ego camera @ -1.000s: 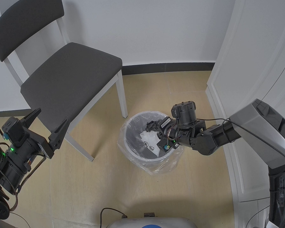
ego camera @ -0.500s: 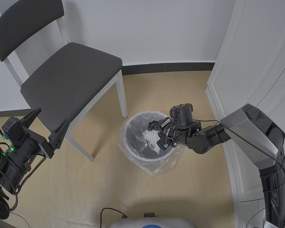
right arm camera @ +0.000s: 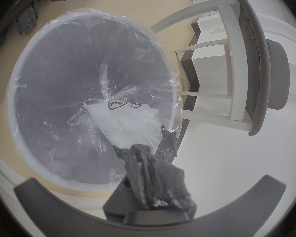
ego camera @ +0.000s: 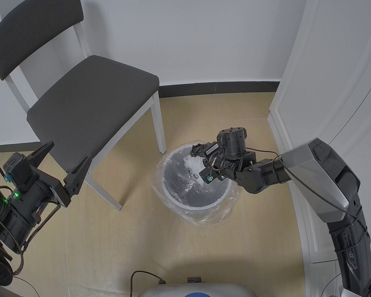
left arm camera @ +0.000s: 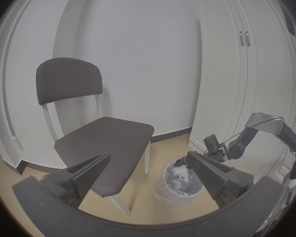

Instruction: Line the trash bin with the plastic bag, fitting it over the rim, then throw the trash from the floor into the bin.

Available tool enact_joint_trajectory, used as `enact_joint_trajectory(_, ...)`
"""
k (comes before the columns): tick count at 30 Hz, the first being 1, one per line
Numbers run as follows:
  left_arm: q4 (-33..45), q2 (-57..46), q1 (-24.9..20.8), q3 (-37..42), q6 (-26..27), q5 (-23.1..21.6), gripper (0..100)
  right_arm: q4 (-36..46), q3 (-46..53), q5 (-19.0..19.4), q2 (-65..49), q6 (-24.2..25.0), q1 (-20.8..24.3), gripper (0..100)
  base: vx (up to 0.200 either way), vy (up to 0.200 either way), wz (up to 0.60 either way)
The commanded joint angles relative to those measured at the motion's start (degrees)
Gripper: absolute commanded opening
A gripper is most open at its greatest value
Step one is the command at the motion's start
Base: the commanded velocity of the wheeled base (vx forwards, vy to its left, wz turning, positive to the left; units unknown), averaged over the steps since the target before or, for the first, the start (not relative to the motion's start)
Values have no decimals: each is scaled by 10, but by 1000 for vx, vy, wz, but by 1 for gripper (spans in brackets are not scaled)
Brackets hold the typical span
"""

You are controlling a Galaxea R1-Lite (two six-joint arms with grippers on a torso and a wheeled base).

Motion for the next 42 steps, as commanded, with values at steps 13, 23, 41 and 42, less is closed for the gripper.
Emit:
enact_joint_trajectory(13,0,2,-1,0,0,0,100,-3,81,-1,-17,2,31,0,0,0,0)
enact_joint_trajectory(23,-1,2,-1,0,0,0,100,-1,72,-2,-2,5,59,0,0,0,0)
enact_joint_trajectory(41,-1,2,-2,1,1,0,100,54,-32,-2,38,23,71,0,0,0,0)
enact_joint_trajectory(42,-1,2,-2,1,1,0,100,54,-32,-2,38,24,70,0,0,0,0)
